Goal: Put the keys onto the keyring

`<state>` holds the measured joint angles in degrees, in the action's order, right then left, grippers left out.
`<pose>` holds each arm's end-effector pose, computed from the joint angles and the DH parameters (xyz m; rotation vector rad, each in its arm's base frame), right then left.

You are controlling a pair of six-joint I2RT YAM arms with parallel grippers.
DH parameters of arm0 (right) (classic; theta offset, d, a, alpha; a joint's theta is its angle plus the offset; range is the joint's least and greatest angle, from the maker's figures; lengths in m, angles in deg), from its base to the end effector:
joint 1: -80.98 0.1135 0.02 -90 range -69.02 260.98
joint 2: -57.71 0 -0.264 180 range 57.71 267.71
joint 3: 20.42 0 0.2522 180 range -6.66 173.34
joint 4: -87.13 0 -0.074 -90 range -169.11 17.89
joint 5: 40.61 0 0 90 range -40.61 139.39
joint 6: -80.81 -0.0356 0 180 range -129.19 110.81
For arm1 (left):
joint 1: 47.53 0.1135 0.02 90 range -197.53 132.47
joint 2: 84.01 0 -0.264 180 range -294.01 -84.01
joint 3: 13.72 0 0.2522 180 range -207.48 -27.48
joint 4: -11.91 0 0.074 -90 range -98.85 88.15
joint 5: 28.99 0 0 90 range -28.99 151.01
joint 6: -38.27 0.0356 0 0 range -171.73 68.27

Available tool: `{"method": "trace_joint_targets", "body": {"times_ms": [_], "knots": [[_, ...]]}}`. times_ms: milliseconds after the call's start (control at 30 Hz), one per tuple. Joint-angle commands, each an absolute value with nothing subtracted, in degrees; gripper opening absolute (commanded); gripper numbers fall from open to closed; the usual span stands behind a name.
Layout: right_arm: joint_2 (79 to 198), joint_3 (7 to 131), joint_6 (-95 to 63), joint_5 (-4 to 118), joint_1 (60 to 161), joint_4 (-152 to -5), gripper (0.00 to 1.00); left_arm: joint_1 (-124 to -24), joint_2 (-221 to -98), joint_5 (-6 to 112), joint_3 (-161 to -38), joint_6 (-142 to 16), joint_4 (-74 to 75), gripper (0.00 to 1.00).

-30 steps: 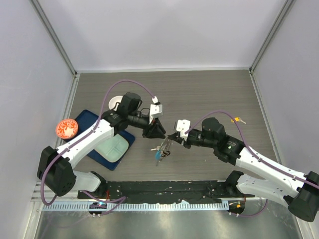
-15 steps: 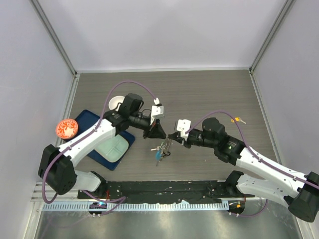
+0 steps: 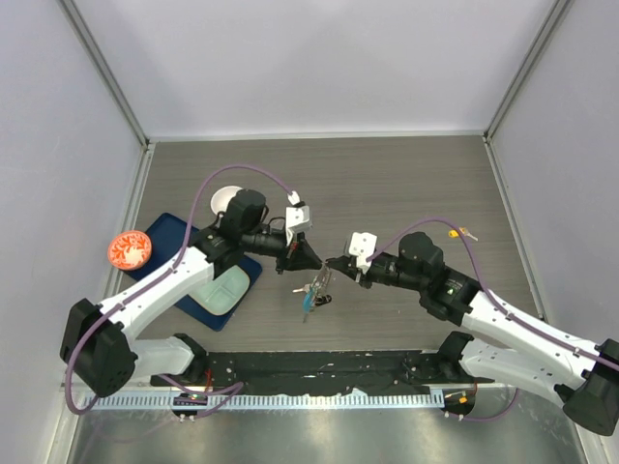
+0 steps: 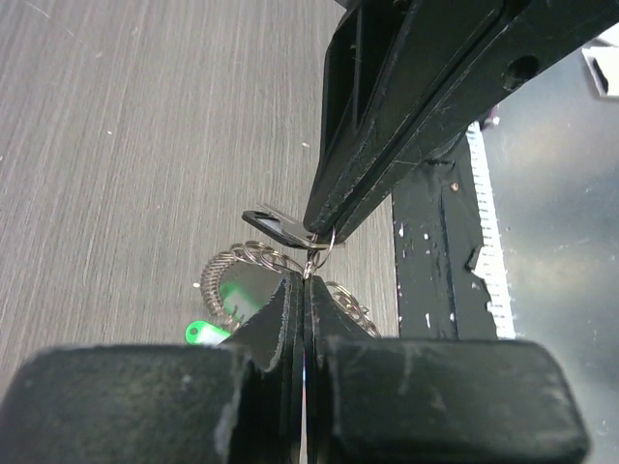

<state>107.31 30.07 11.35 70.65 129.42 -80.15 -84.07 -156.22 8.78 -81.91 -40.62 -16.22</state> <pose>0.1270 0.1627 0.2965 -1.2406 1.3231 0.6777 0.2018 -0.1846 0.2962 1.3340 1.6483 -1.2277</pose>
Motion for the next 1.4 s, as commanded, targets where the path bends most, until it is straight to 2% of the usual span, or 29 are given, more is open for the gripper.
{"method": "trace_joint_targets", "body": {"times_ms": [0, 133, 433, 867, 1367], "knots": [[105.17, 29.99, 9.97, 69.87, 129.58, -85.35, 0.01, -83.92, -151.52, 12.49, -78.9, -51.19, -2.22, 0.0], [105.43, 29.73, 9.88, 70.05, 129.58, -85.53, 0.01, -83.92, -149.14, 13.37, -75.82, -57.52, 7.79, 0.0], [105.61, 29.02, 9.71, 71.1, 129.58, -86.23, 0.01, -83.92, -145.8, 14.16, -72.3, -67.02, 19.67, 0.0], [106.14, 27.44, 10.94, 70.49, 129.58, -86.49, 0.01, -83.21, -144.39, 9.59, -74.06, -66.06, 15.91, 0.0], [106.67, 25.07, 7.07, 70.14, 129.58, -93.26, 0.01, -83.21, -145.45, 9.68, -70.64, -70.54, 24.52, 0.0]]}}
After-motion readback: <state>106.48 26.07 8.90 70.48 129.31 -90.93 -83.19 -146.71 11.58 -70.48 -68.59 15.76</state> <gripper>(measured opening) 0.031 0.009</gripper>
